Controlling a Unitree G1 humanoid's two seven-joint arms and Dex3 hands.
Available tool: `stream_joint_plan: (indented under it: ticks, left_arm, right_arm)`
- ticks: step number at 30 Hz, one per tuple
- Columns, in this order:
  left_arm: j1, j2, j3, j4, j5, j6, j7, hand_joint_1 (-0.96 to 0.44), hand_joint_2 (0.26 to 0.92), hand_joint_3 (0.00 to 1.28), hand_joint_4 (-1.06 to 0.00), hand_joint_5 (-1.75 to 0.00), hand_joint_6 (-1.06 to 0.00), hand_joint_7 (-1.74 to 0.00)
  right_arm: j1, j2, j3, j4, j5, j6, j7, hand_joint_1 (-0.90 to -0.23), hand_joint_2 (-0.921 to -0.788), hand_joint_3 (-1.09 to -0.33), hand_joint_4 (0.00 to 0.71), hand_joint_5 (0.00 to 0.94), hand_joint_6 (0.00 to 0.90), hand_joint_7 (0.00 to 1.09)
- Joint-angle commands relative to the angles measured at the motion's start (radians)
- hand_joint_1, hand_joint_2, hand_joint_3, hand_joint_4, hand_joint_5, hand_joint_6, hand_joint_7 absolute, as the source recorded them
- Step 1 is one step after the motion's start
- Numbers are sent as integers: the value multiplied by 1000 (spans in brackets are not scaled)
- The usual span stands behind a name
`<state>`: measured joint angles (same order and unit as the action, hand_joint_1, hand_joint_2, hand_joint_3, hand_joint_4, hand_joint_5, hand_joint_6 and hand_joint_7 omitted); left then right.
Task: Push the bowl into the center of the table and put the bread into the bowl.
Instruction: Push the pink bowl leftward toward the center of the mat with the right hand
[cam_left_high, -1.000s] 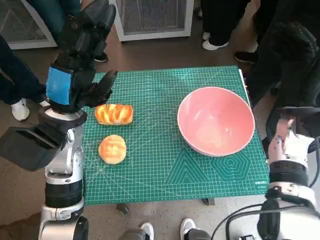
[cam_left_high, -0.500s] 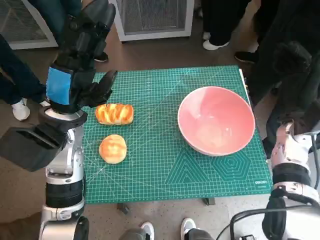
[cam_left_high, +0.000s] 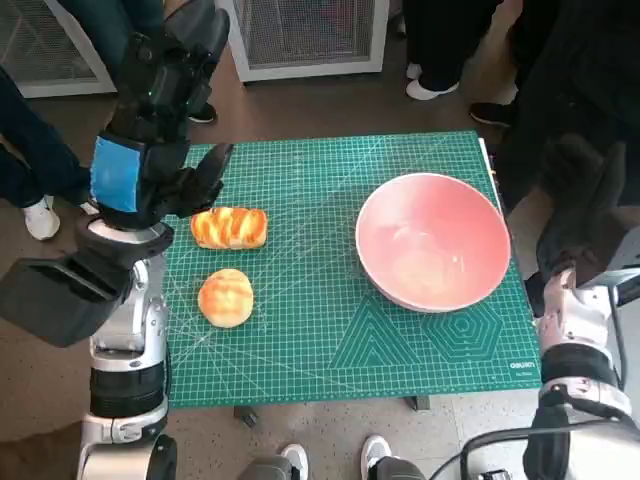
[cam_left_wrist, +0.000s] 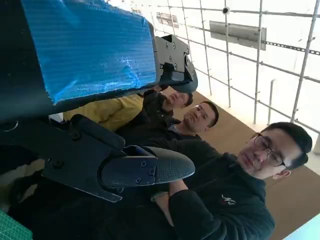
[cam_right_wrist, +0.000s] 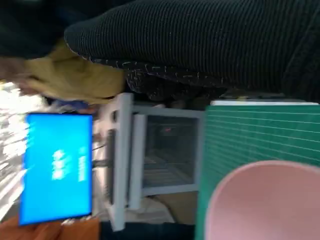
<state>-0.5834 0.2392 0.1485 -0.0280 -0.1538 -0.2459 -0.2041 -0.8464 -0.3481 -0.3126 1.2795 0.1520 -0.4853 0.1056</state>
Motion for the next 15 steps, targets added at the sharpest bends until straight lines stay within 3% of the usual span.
stream_joint_plan:
  ticks: [1, 15]
  left_arm:
    - [6, 12, 6, -17, 2, 8, 2, -736, 921, 431, -258, 0, -95, -500]
    - [12, 25, 14, -34, 6, 27, 2, -740, 921, 434, -257, 0, -96, -499]
  right_arm:
    - [34, 29, -4, 23, -6, 45, -18, -605, -921, -818, 323, 7, 253, 390]
    - [50, 85, -7, 27, 0, 56, 29, -614, -921, -806, 337, 8, 291, 365]
